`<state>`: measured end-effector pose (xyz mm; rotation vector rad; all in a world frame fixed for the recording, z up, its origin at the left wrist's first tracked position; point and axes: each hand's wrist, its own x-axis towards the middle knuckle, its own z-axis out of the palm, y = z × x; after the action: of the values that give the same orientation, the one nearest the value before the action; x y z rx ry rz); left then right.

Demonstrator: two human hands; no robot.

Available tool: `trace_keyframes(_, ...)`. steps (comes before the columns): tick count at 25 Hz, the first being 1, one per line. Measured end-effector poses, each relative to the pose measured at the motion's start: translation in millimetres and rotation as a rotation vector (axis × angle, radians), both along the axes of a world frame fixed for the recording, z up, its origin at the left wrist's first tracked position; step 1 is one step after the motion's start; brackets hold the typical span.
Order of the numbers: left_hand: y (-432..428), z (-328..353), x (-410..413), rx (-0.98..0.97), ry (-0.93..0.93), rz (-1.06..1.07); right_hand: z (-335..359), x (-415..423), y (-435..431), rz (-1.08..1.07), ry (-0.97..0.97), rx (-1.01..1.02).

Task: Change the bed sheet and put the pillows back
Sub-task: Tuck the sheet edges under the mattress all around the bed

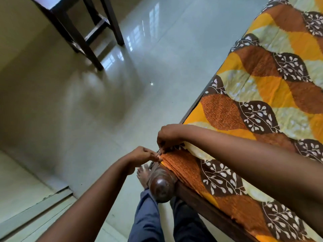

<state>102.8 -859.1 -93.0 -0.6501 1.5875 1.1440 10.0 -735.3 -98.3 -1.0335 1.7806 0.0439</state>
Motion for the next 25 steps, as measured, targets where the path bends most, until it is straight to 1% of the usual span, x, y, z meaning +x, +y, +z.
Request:
trace_keyframes(2,-6,-2,0,0.025,-0.024,-0.007,-6,10,-4,-0.034,-0.001,0.025)
trace_keyframes(6,-5,2,1,0.076,-0.057,0.008,-4,9,-5,-0.114,-0.010,-0.005)
trace_keyframes(8,-3,-1,-1,0.046,-0.053,0.032,1,-1,-3,-0.138,-0.051,-0.001)
trace_keyframes(10,-1,-3,-6,0.010,-0.053,0.011,1,-10,-2,-0.119,-0.090,0.047)
trace_keyframes(14,8,-24,-15,-0.040,-0.045,-0.050,-10,-8,-2,-0.044,-0.023,0.130)
trace_keyframes(16,12,-29,-16,-0.063,-0.056,-0.078,-14,-1,-6,-0.090,0.028,0.148)
trace_keyframes(18,9,-27,-16,-0.054,-0.045,-0.149,-11,7,-11,-0.165,0.113,0.124)
trace_keyframes(20,2,-25,-15,-0.005,0.061,-0.167,-2,16,-5,-0.311,0.200,0.018)
trace_keyframes(21,-1,-23,-13,0.017,0.130,-0.127,5,21,3,-0.443,0.244,-0.066)
trace_keyframes(23,0,-8,-17,0.040,0.260,0.019,21,28,28,-0.845,0.345,-0.268)
trace_keyframes(25,10,8,-29,0.026,0.372,0.106,36,35,60,-1.237,0.416,-0.433)
